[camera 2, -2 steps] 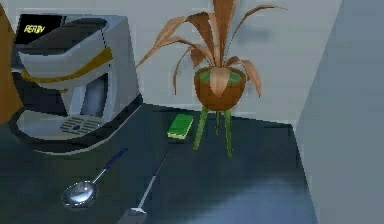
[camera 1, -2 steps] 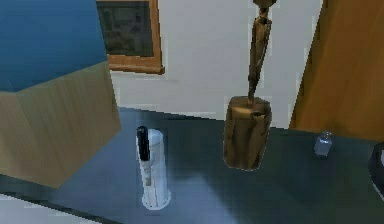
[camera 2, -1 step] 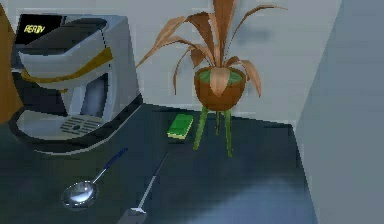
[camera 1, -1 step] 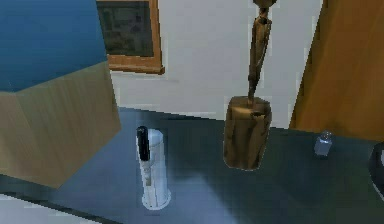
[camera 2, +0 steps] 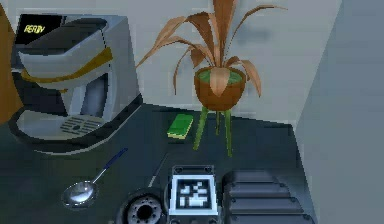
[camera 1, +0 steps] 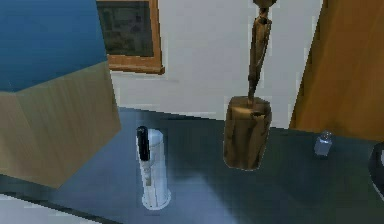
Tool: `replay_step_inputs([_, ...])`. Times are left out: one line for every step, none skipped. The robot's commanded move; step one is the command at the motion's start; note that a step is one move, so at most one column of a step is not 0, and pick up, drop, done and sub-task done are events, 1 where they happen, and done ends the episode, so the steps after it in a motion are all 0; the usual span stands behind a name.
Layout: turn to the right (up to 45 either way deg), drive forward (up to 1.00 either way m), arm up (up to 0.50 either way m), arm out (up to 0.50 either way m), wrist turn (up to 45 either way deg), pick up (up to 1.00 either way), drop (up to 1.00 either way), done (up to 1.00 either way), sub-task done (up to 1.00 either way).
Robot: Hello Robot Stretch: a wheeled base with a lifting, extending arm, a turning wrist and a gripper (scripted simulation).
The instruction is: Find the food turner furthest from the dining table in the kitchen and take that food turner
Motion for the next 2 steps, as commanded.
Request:
replay_step_inputs([0.0,0.0,0.0,0.0,45.0,0.0,0.0,0.0,0.0])
replay_step_inputs([0.0,0.0,0.0,0.0,45.0,0.0,0.0,0.0,0.0])
